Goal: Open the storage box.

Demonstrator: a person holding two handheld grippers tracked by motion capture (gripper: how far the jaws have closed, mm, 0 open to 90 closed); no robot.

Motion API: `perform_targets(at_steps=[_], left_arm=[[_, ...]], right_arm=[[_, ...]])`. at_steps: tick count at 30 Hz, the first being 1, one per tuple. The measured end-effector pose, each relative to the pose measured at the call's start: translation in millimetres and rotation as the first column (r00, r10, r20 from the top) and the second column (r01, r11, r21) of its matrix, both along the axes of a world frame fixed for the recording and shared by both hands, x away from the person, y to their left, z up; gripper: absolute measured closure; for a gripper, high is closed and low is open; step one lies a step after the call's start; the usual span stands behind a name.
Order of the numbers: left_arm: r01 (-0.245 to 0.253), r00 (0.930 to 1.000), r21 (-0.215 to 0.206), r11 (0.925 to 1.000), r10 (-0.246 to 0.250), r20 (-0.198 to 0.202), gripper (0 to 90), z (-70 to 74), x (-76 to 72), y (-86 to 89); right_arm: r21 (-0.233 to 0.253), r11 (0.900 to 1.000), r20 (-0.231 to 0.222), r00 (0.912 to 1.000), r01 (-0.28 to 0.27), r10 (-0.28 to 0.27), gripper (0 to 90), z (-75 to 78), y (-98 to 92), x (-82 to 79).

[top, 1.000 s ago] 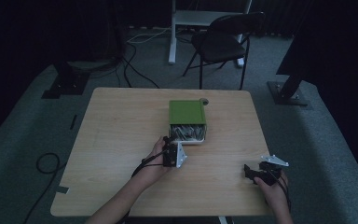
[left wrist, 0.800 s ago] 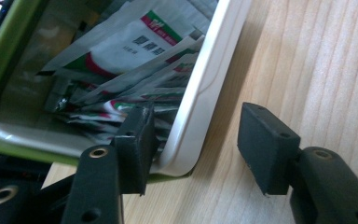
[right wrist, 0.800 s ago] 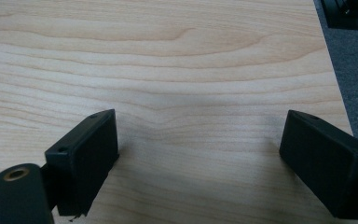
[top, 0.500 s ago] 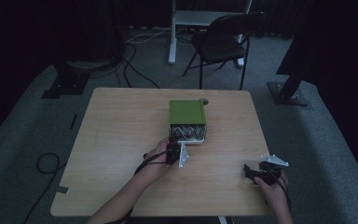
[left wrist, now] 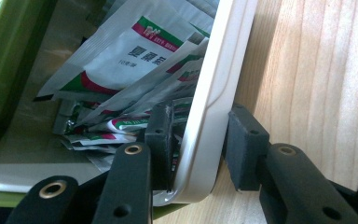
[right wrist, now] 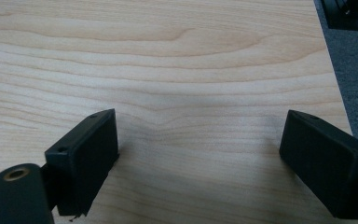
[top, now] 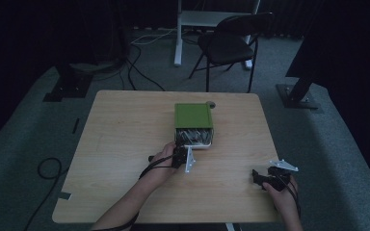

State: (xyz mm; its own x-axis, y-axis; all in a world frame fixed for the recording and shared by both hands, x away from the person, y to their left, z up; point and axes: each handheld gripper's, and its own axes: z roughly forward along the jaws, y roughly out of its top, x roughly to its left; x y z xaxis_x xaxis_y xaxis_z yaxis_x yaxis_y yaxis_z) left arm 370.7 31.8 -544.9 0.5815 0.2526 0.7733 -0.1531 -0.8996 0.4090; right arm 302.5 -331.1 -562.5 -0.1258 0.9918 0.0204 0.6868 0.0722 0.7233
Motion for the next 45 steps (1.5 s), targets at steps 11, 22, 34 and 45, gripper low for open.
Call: perform_targets(at_steps=[11,22,34,45], left_arm=[[0.006,0.9999,0.017,0.9998,-0.005,-0.010,68.1,2.1,-1.6,-1.5],[0.017,0.9997,0.031,0.9994,-0.017,-0.016,69.0,3.4,-5.6,-1.9],[0.033,0.9994,0.048,0.9983,-0.033,-0.007,69.6,3.3,-14.5,-1.6],[0.041,0.9992,0.061,0.9973,-0.040,-0.003,70.0,3.6,-25.1,-2.1]], right_arm=[[-0.001,1.000,0.000,1.0000,0.000,0.000,11.0,0.0,0.0,0.0],[0.001,1.000,0.000,1.0000,0.000,0.000,11.1,0.0,-0.1,0.0],[0.001,1.000,0.000,1.0000,0.000,0.000,11.0,0.0,0.0,0.0],[0.000,1.000,0.000,1.0000,0.000,0.000,11.1,0.0,0.0,0.0]])
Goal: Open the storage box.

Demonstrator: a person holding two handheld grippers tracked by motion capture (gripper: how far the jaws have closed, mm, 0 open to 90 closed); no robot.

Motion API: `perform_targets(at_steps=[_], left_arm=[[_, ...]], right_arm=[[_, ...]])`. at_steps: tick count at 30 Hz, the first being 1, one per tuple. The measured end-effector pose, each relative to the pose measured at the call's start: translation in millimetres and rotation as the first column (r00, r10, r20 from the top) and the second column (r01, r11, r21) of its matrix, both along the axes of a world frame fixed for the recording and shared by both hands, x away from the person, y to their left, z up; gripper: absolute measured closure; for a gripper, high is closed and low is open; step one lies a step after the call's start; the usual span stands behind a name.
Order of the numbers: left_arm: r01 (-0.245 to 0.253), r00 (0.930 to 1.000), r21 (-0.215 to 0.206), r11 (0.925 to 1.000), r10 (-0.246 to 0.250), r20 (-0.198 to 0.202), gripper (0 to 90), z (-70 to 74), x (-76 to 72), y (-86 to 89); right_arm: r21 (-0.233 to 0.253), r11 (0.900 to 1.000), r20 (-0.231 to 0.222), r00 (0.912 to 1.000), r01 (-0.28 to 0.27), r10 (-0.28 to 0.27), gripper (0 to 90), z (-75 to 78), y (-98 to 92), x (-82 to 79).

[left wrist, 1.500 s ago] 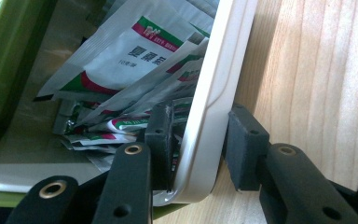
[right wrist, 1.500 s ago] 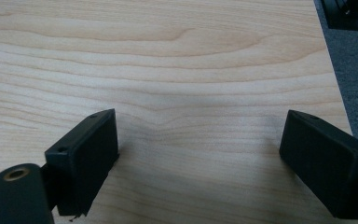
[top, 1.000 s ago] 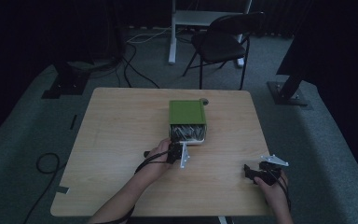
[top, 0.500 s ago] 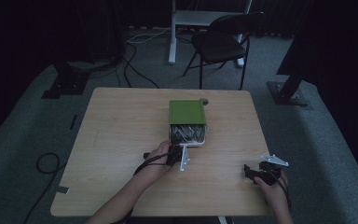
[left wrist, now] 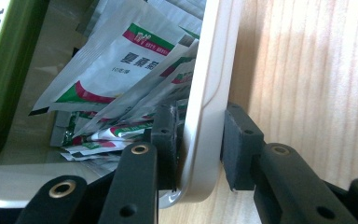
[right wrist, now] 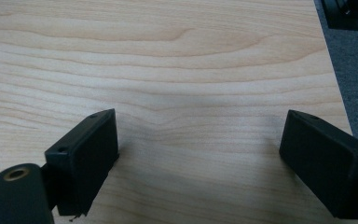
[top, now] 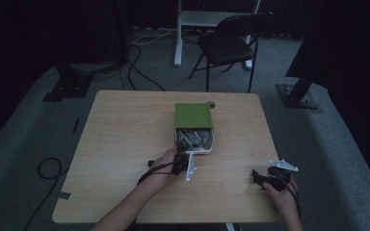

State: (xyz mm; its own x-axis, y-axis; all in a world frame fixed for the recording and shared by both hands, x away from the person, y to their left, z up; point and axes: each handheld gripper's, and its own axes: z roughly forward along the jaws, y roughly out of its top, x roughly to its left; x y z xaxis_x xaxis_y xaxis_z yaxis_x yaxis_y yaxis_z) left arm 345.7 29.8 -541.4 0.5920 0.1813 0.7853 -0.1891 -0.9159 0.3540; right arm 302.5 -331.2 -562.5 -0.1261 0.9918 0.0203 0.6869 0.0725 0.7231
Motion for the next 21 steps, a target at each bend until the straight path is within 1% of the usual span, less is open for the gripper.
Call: perform_targets(at_steps=[1,5,8,9,11,12,14,15,21], left_arm=[[-0.001,1.0000,-0.009,1.0000,0.001,-0.001,70.0,-0.7,-1.1,-0.3],[0.000,1.0000,-0.010,0.9999,0.000,-0.005,70.0,-0.3,-4.6,-0.6],[0.001,1.0000,-0.007,1.0000,-0.001,-0.007,70.1,0.0,-6.6,-0.8],[0.002,1.0000,0.001,1.0000,-0.002,-0.004,70.2,0.0,-7.3,-0.9],[-0.001,1.0000,-0.013,0.9999,0.001,-0.005,70.1,-0.9,-8.9,-1.6],[0.001,1.0000,-0.004,1.0000,-0.001,0.004,70.2,-1.0,-9.7,-1.8],[0.000,1.0000,-0.011,0.9999,0.000,0.007,70.2,-2.2,-10.9,-2.1],[0.002,0.9999,-0.009,1.0000,-0.002,0.012,70.2,-2.0,-11.6,-2.0],[0.005,1.0000,-0.014,0.9999,-0.005,0.004,70.3,-1.7,-16.0,-1.4]], right_arm=[[0.000,1.000,0.000,1.0000,0.000,0.000,11.0,0.0,0.0,0.0],[0.000,1.000,0.000,1.0000,0.000,0.000,11.0,0.0,0.1,0.0],[0.000,1.000,0.000,1.0000,0.000,0.000,11.1,0.0,0.0,0.0],[0.000,1.000,0.000,1.0000,0.000,0.000,11.1,0.0,0.1,0.0],[0.000,1.000,0.000,1.0000,0.000,0.000,11.0,0.0,0.0,0.0],[0.000,1.000,0.000,1.0000,0.000,0.000,11.0,0.0,0.1,0.0],[0.000,1.000,0.000,1.0000,0.000,0.000,11.1,0.0,0.1,0.0],[-0.001,1.000,0.000,1.0000,0.000,0.000,11.0,0.0,0.1,0.0],[-0.001,1.000,0.000,1.0000,0.000,0.000,11.1,0.0,0.0,0.0]])
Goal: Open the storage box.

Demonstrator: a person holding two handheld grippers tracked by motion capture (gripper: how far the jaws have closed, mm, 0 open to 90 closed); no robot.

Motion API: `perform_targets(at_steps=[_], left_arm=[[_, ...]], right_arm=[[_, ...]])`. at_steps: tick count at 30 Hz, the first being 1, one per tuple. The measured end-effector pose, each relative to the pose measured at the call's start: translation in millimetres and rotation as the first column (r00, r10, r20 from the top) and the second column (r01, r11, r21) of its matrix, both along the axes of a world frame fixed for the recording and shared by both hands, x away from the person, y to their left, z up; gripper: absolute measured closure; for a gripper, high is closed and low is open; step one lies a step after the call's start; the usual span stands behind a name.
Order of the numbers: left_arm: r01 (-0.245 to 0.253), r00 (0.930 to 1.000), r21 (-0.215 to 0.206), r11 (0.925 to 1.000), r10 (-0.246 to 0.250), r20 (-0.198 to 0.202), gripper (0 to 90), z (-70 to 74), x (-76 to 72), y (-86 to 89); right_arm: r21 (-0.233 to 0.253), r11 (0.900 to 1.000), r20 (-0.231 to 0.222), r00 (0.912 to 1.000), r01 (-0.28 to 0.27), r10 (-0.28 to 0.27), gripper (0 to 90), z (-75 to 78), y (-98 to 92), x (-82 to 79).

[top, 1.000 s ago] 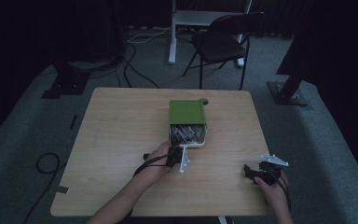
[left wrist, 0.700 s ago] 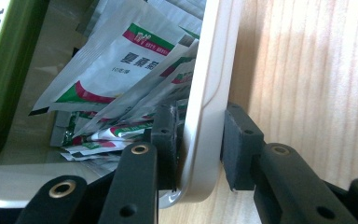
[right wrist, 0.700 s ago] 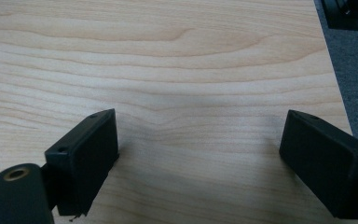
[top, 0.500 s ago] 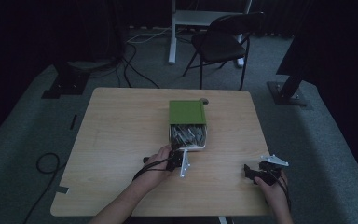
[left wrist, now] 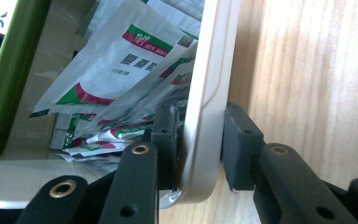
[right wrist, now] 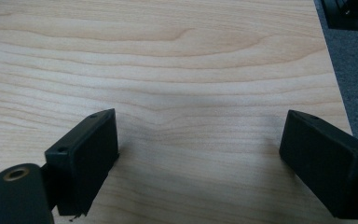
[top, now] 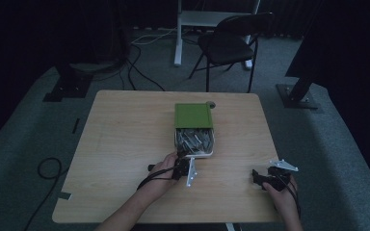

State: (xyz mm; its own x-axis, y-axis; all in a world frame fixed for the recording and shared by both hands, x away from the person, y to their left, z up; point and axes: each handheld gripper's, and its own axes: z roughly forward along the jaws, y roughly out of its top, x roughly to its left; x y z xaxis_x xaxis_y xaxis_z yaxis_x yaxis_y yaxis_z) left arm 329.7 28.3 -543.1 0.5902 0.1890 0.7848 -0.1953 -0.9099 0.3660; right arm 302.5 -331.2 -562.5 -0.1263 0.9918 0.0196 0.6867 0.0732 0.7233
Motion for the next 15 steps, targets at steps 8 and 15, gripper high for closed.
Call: perform_targets(at_steps=[8,15], left_arm=[[0.008,1.0000,0.006,0.9999,-0.008,0.001,70.4,-0.3,-8.3,0.2],[0.015,0.9998,-0.001,0.9999,-0.015,0.009,70.4,-1.3,-16.2,0.6]], right_arm=[[0.000,1.000,0.000,1.0000,0.000,0.000,11.0,0.0,0.0,0.0],[0.000,1.000,0.000,1.0000,0.000,0.000,11.1,0.0,0.0,0.0]])
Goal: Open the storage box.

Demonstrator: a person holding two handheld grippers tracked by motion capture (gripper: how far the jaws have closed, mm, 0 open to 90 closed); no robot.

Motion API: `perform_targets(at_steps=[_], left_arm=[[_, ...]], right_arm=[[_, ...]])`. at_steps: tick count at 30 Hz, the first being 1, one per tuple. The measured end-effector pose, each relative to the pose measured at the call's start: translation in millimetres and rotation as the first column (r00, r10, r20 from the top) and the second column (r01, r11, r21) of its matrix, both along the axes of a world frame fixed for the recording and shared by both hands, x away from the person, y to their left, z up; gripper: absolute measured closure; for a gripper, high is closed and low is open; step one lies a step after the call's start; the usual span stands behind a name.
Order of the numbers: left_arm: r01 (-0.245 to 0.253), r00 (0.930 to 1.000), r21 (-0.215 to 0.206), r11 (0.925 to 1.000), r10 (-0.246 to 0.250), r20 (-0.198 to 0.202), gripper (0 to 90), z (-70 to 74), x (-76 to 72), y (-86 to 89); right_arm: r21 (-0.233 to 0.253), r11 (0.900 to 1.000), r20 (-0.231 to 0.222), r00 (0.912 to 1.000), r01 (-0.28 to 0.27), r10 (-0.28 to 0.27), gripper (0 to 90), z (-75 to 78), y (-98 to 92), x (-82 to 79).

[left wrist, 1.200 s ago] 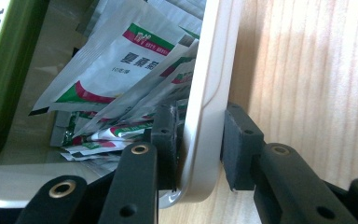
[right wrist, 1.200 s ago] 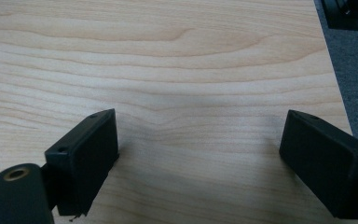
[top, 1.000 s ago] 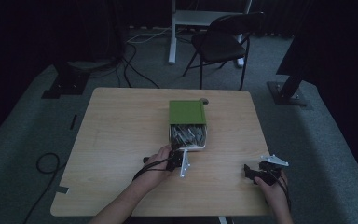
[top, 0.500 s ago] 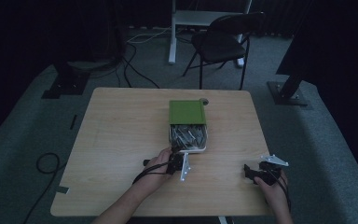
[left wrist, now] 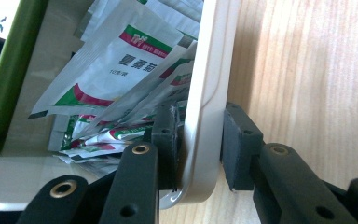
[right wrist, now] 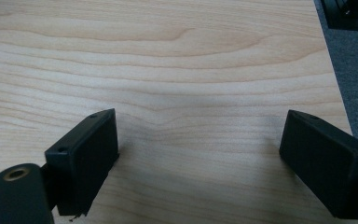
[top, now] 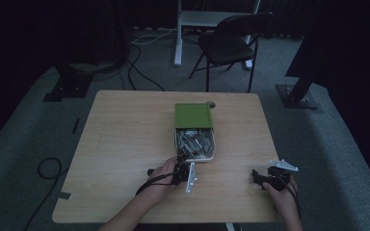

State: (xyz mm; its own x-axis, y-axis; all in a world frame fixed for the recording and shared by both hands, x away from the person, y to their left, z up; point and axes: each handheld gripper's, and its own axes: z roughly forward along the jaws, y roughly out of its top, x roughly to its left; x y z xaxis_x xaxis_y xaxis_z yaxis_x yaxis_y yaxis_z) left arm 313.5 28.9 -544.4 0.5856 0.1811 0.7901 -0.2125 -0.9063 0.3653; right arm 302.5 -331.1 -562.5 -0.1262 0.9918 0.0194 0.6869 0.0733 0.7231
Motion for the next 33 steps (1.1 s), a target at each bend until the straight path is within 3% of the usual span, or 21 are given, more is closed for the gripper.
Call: perform_targets(at_steps=[33], left_arm=[[0.019,0.9998,0.000,0.9998,-0.019,0.009,70.2,-6.7,-36.5,4.3]], right_arm=[[0.000,1.000,0.000,1.0000,0.000,0.000,11.1,0.0,0.1,0.0]])
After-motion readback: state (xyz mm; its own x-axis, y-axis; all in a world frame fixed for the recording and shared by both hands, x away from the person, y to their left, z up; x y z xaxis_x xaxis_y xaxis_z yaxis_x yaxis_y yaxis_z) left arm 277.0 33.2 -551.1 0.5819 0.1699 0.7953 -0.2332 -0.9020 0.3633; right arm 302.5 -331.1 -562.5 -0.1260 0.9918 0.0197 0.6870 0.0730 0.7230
